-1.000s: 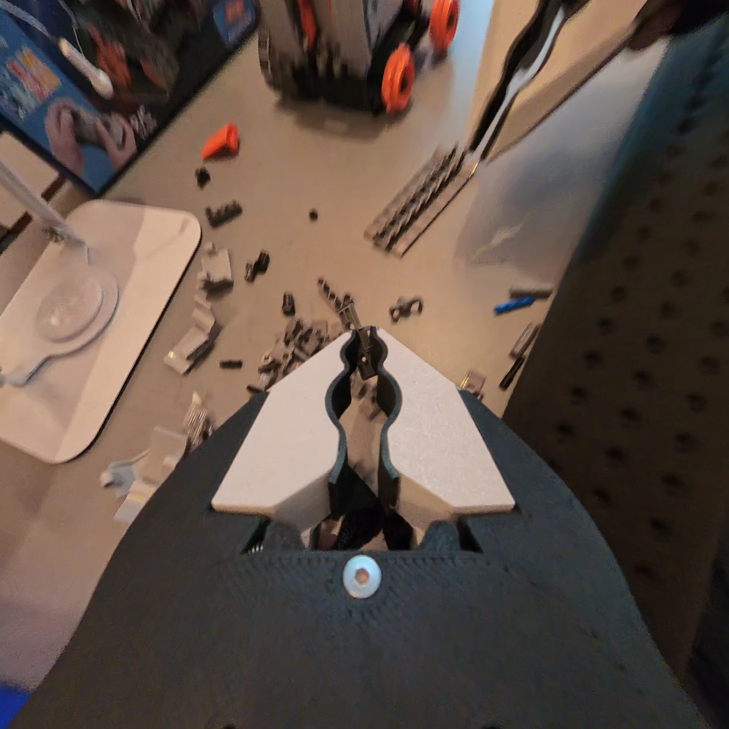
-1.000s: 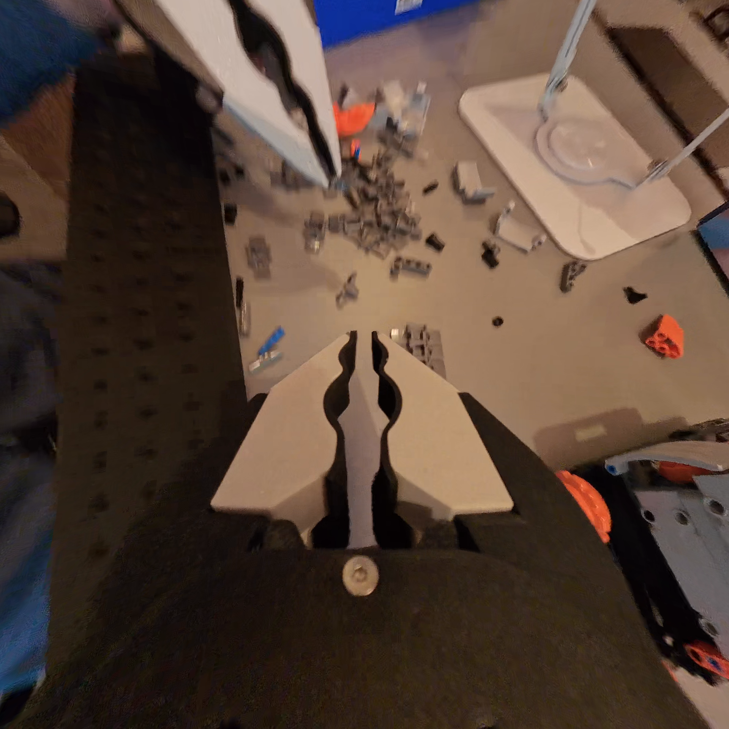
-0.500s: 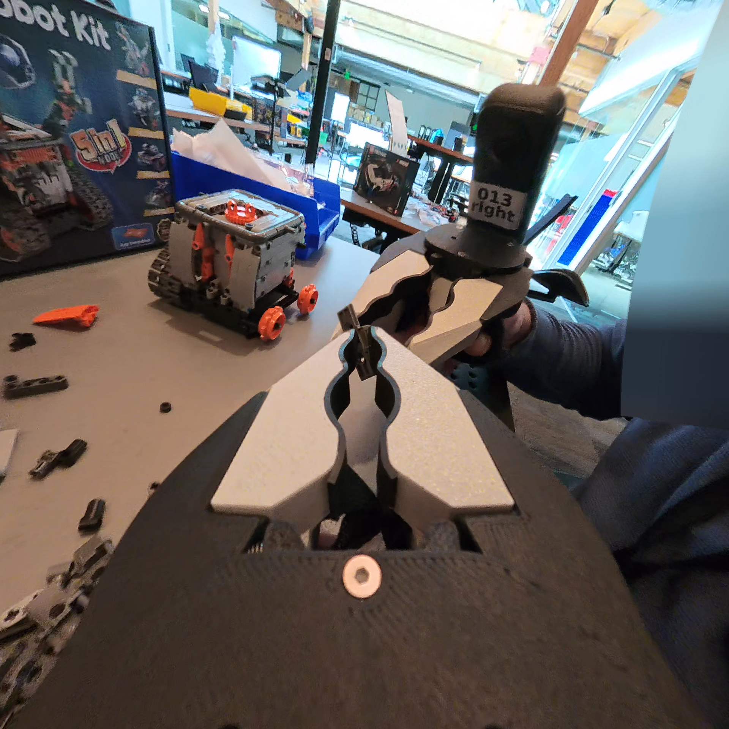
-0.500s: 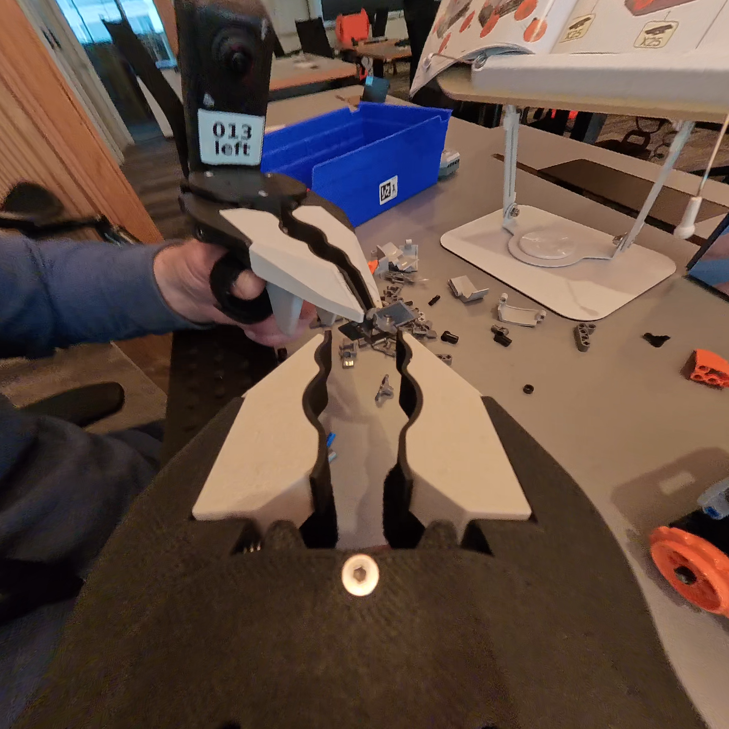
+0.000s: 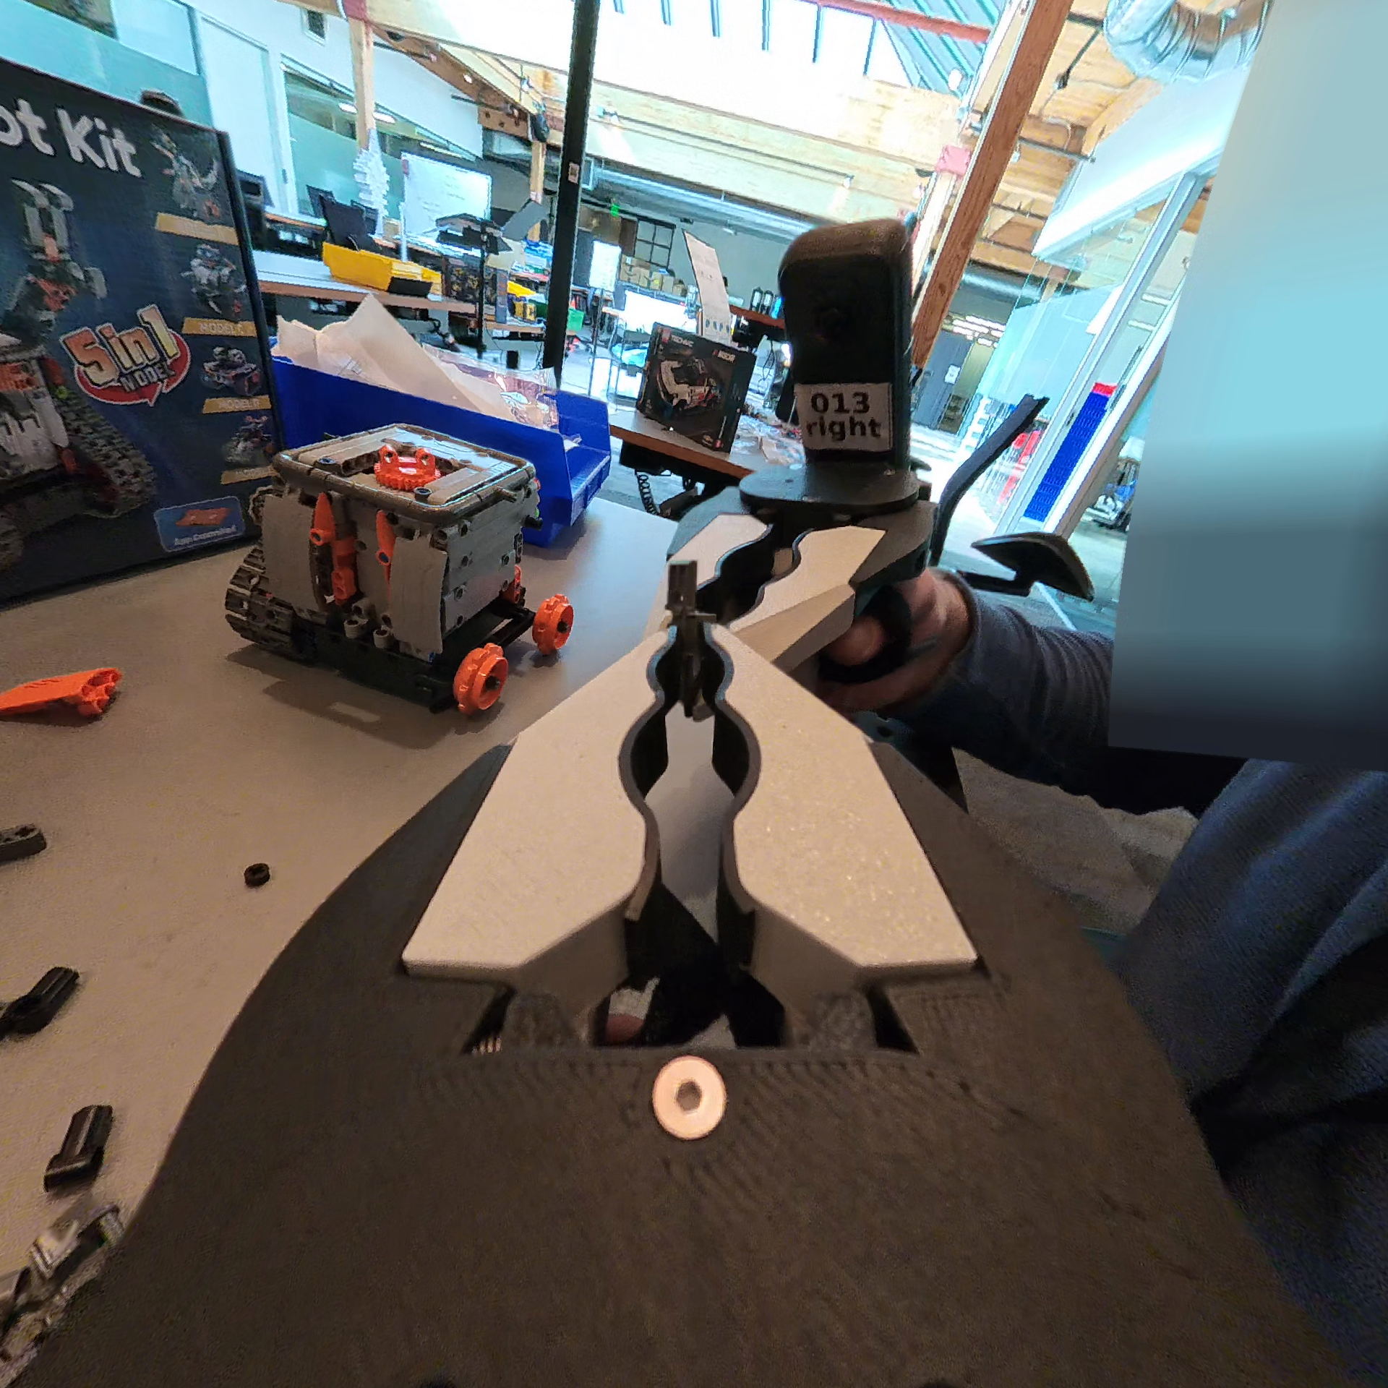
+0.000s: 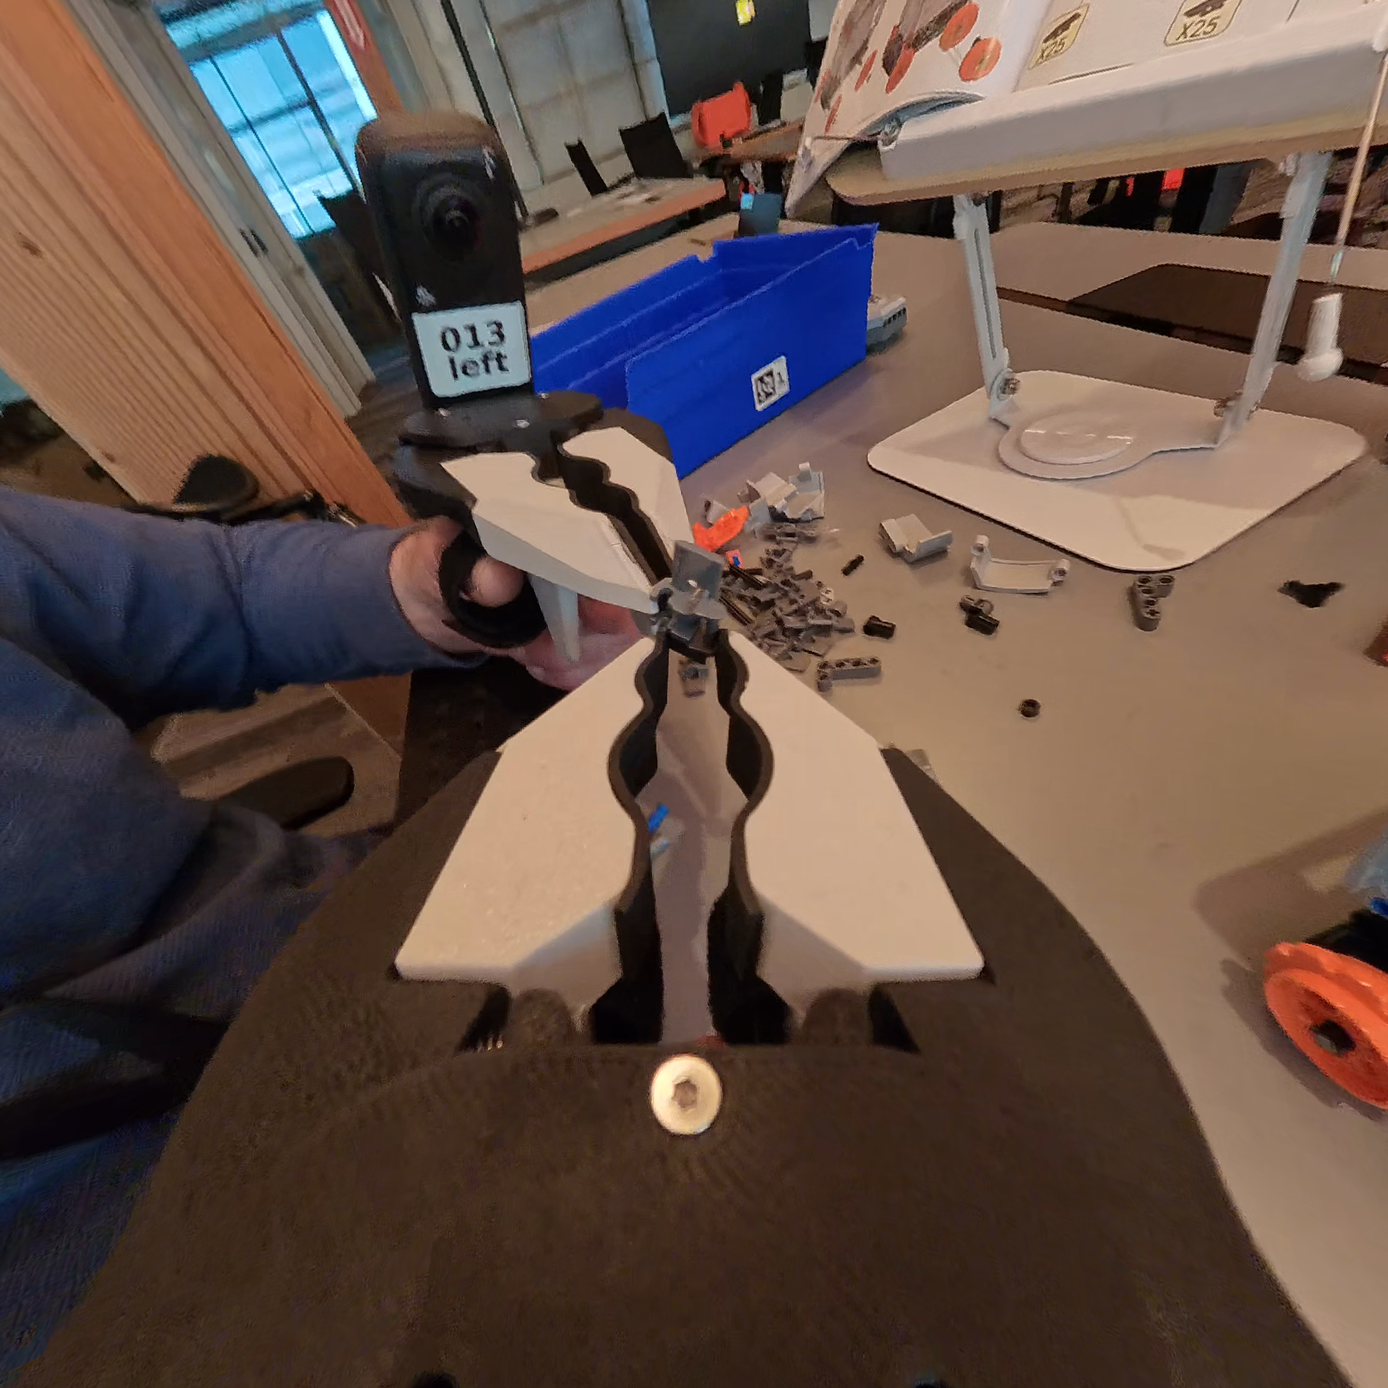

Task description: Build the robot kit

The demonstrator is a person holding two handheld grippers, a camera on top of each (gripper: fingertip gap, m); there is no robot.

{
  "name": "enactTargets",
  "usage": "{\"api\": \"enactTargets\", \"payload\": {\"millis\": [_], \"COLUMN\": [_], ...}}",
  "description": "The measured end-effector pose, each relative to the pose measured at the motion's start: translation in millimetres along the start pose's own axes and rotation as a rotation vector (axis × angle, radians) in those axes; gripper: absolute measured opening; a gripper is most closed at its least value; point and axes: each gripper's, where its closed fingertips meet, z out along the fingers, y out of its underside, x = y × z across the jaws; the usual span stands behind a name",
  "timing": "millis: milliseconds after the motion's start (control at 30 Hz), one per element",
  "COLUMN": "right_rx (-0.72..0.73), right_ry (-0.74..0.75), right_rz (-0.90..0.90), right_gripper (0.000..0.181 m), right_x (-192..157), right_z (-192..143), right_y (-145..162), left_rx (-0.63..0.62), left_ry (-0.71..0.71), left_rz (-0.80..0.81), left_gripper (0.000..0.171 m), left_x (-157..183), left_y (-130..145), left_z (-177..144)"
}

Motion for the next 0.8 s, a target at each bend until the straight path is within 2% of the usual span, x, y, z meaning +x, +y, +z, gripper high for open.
{"api": "enactTargets", "payload": {"millis": [133,233,333,433,500,633,700,800], "right_rx": [-0.138,-0.335,-0.641,-0.985,-1.134,-1.269,-1.287,-1.235], "right_ry": [0.056,0.072,0.040,-0.015,-0.073,-0.173,-0.139,-0.080], "right_rz": [-0.118,-0.232,-0.366,-0.503,-0.574,-0.624,-0.663,-0.680], "right_gripper": [0.005,0.005,0.005,0.005,0.005,0.010,0.026,0.025], "right_x": [13,24,34,47,48,48,56,60], "right_z": [-17,-35,-58,-84,-92,-87,-82,-75], "right_y": [12,34,72,114,129,139,134,123], "left_rx": [-0.033,-0.084,-0.208,-0.347,-0.404,-0.474,-0.480,-0.502], "left_ry": [-0.032,-0.072,-0.102,-0.102,-0.099,-0.071,-0.068,-0.064], "left_rz": [0.067,0.143,0.211,0.255,0.280,0.301,0.302,0.301], "left_gripper": [0.010,0.009,0.008,0.008,0.008,0.009,0.009,0.009], "left_x": [-5,-11,-20,-24,-24,-20,-20,-22], "left_y": [-3,0,16,44,59,78,80,84], "left_z": [0,-1,-1,2,5,8,9,8]}}
